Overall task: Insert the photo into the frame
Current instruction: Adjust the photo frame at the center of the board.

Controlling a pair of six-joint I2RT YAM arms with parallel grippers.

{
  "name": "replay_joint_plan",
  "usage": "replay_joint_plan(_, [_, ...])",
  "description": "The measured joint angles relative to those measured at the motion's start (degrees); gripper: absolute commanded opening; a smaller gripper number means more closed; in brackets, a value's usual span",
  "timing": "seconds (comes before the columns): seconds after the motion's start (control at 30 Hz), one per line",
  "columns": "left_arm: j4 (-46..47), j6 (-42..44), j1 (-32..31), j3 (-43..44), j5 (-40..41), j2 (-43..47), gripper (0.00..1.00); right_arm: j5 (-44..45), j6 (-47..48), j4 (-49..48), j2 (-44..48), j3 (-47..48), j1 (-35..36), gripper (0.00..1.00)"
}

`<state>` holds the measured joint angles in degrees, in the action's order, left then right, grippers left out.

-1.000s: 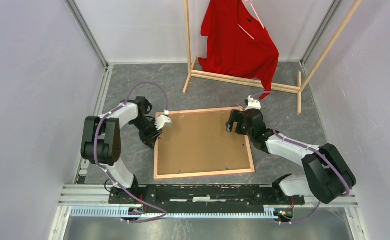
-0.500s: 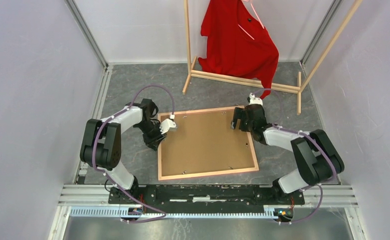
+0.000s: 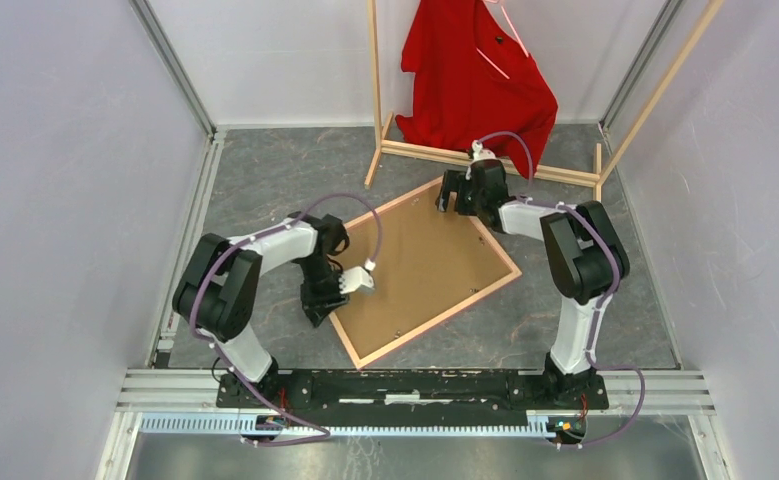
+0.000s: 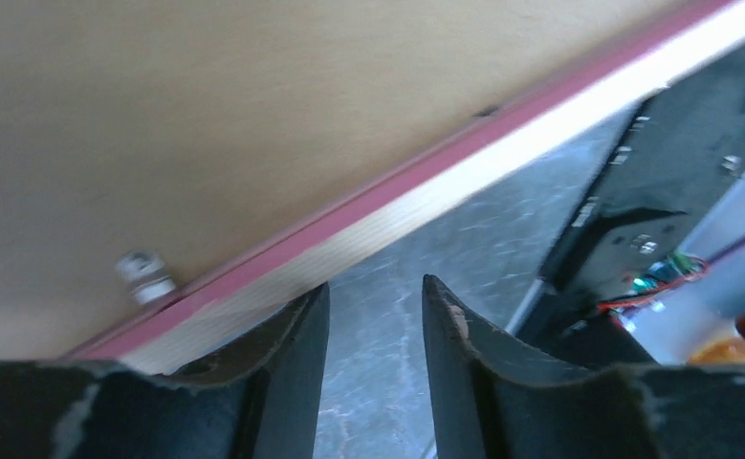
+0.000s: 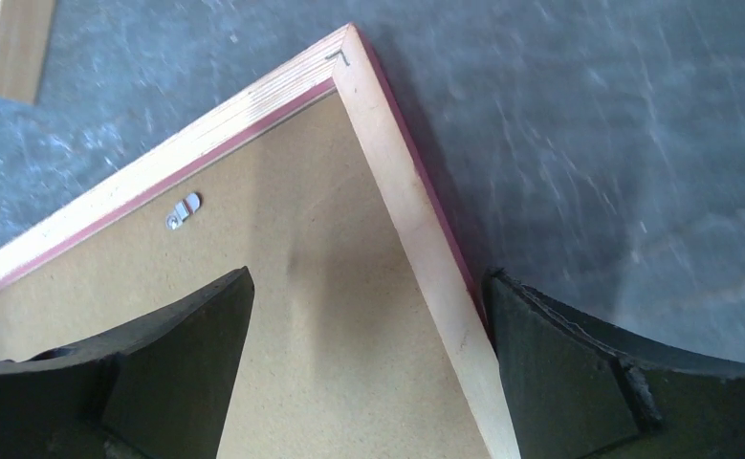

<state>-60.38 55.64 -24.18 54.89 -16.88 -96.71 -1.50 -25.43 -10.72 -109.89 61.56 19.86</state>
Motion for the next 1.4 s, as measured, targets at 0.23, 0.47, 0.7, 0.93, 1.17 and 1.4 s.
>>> replay_joint_plan(0.23, [-6.9,-0.3,-7.8,1.0,-4.5,-1.6,0.61,-1.7,1.9,1.9,-3.9,6.2,0.3,0.98])
replay_joint_plan(0.47, [-10.2,1.8,-6.4,10.7,-7.4,-1.5,0.62,2.1,4.5,9.8,0.6,6.5,1.9,0.98])
replay_joint_plan(0.7, [-12.9,4.9,-1.8,21.1,-7.5,-1.4,0.58,7.4,5.8,15.4,17.7,0.0,2.4,0.98])
replay_joint_plan(0.93, [-8.3,1.8,15.3,38.4,-6.3,-12.0,0.52,5.5,3.4,17.8,37.5,-20.3,1.2,0.98])
replay_joint_plan(1.17, [2.3,-7.1,22.9,42.8,-2.7,-18.6,0.51,-0.3,-2.0,25.7,55.6,-35.7,1.4,0.96])
replay_joint_plan(1.4, [9.8,-11.5,21.9,37.9,-1.2,-20.7,0.51,-6.1,-6.6,28.4,62.4,-39.7,1.4,0.96])
